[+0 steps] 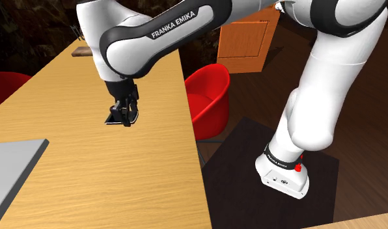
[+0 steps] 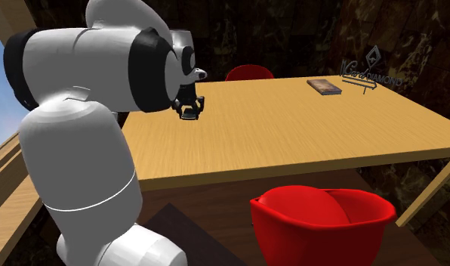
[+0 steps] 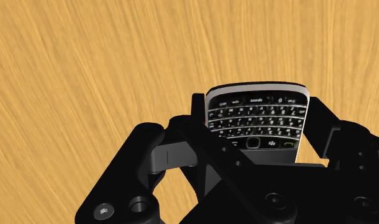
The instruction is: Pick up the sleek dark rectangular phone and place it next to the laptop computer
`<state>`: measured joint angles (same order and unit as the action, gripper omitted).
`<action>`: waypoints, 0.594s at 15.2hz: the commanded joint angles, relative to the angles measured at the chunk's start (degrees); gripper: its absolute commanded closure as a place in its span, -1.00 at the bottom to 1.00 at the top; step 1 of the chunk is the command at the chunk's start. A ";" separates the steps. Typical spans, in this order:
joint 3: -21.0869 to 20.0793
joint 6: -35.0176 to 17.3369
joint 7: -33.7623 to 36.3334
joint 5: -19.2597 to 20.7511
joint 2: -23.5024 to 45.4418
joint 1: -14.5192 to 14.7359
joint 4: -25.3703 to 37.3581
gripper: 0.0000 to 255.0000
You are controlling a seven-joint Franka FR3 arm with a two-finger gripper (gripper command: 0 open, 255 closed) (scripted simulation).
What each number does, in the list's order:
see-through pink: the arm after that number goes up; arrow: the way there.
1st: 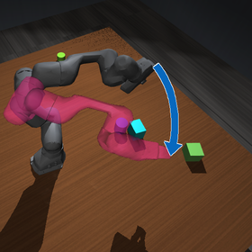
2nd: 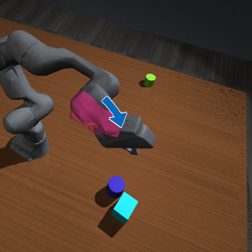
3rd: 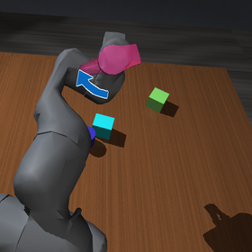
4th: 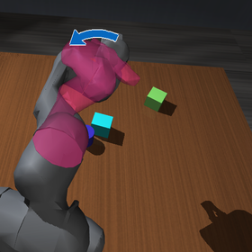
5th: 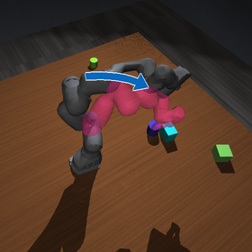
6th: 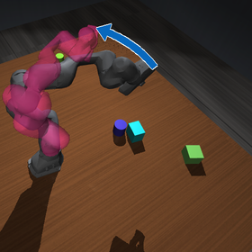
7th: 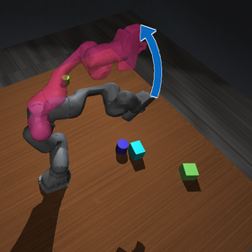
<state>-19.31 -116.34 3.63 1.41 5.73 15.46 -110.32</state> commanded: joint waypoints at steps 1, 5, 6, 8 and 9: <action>-1.05 0.13 2.94 0.81 1.79 1.51 1.82 1.00; -2.92 1.45 8.78 2.80 5.92 4.96 6.90 1.00; -3.31 1.87 10.21 3.37 7.09 5.90 8.36 1.00; -3.98 2.82 13.01 4.57 9.58 7.87 11.55 1.00; -4.27 3.36 14.38 5.19 10.90 8.91 13.27 1.00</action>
<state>-23.34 -113.41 16.79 6.08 15.55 23.55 -98.44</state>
